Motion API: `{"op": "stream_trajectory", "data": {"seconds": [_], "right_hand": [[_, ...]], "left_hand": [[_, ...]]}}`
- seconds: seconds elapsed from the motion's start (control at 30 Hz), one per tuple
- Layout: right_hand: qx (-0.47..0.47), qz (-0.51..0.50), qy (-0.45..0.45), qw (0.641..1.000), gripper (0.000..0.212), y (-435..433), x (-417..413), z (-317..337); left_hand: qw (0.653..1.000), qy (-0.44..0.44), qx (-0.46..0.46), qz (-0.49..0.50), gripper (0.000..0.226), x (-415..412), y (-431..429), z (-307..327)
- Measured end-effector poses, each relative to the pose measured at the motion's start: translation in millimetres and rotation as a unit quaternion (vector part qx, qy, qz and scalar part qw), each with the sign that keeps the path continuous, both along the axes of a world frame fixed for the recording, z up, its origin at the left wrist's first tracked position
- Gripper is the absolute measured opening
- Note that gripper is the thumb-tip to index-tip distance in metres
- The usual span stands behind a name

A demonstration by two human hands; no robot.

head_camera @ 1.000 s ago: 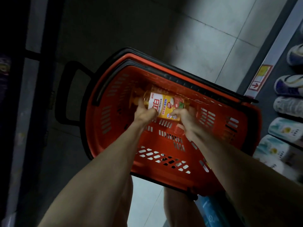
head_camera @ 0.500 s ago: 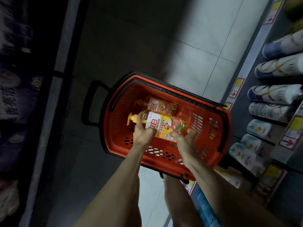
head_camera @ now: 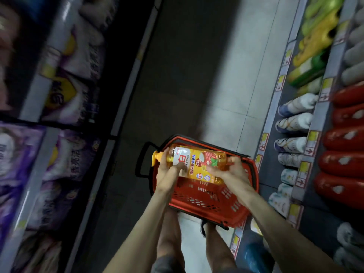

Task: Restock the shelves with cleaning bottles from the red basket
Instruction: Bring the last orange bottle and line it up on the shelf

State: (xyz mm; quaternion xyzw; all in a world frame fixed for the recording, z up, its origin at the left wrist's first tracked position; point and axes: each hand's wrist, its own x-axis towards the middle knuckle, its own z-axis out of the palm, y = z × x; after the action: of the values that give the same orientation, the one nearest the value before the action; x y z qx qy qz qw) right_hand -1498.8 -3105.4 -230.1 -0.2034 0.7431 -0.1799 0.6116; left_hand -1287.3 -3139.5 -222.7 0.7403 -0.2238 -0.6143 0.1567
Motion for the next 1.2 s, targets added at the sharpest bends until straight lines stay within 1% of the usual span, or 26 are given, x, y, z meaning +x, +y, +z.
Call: {"op": "stream_trajectory", "data": {"seconds": [0.07, 0.13, 0.23, 0.37, 0.4, 0.53, 0.6, 0.67, 0.77, 0.83, 0.9, 0.97, 1.03, 1.07, 1.2], "right_hand": [[-0.024, 0.017, -0.012, 1.000, 0.095, -11.3, -3.6, 30.3], [-0.045, 0.043, -0.030, 0.998, 0.093, -22.3, -5.8, 62.7], [-0.076, 0.074, -0.035, 0.994, 0.084, -35.2, -10.4, 107.7], [-0.119, 0.122, -0.020, 0.985, 0.101, -38.0, -17.0, 165.3], [-0.127, 0.127, -0.023, 0.983, 0.102, -36.4, -18.3, 178.6], [-0.149, 0.090, -0.067, 0.983, 0.090, -28.6, -20.6, 223.6], [-0.155, 0.078, -0.096, 0.980, 0.087, -27.0, -21.6, 242.9], [-0.165, 0.067, -0.129, 0.975, 0.081, -28.9, -23.3, 261.3], [-0.182, 0.052, -0.167, 0.968, 0.067, -34.9, -21.5, 286.3], [-0.200, 0.040, -0.190, 0.960, 0.063, -39.2, -19.3, 301.4], [-0.213, 0.043, -0.209, 0.954, 0.061, -44.4, -16.6, 316.0], [-0.216, 0.050, -0.235, 0.946, 0.061, -48.6, -13.5, 326.2], [-0.219, 0.057, -0.264, 0.938, 0.064, -52.5, -8.0, 334.7], [-0.218, 0.063, -0.277, 0.934, 0.065, -53.8, -5.2, 338.8], [-0.192, 0.109, -0.328, 0.918, 0.072, -59.1, 2.1, 350.6]], "left_hand": [[1.000, 0.007, -0.024, -0.002, 0.075, 4.0, -12.3, 25.6], [0.998, 0.018, -0.052, -0.007, 0.072, 8.1, -21.2, 49.3], [0.996, 0.044, -0.079, 0.003, 0.073, 10.9, -27.1, 93.3], [0.989, 0.050, -0.141, -0.006, 0.081, 12.7, -26.3, 159.2], [0.987, 0.050, -0.154, -0.008, 0.081, 13.3, -25.1, 174.4], [0.974, 0.048, -0.223, -0.018, 0.078, 15.8, -15.2, 229.3], [0.962, 0.025, -0.272, -0.026, 0.087, 16.7, -8.0, 257.3], [0.944, 0.009, -0.330, 0.008, 0.095, 15.7, -0.7, 285.1], [0.914, 0.011, -0.384, 0.135, 0.096, 10.3, 11.9, 316.3], [0.898, 0.034, -0.387, 0.206, 0.092, 5.0, 14.3, 329.3], [0.890, 0.099, -0.367, 0.253, 0.088, -2.3, 12.0, 342.0], [0.889, 0.167, -0.340, 0.257, 0.077, -11.7, 9.5, 354.7], [0.895, 0.200, -0.332, 0.222, 0.059, -20.9, 10.7, 365.9], [0.897, 0.201, -0.335, 0.207, 0.055, -24.9, 12.4, 370.9], [0.892, 0.163, -0.363, 0.215, 0.061, -23.0, 20.4, 383.4]]}}
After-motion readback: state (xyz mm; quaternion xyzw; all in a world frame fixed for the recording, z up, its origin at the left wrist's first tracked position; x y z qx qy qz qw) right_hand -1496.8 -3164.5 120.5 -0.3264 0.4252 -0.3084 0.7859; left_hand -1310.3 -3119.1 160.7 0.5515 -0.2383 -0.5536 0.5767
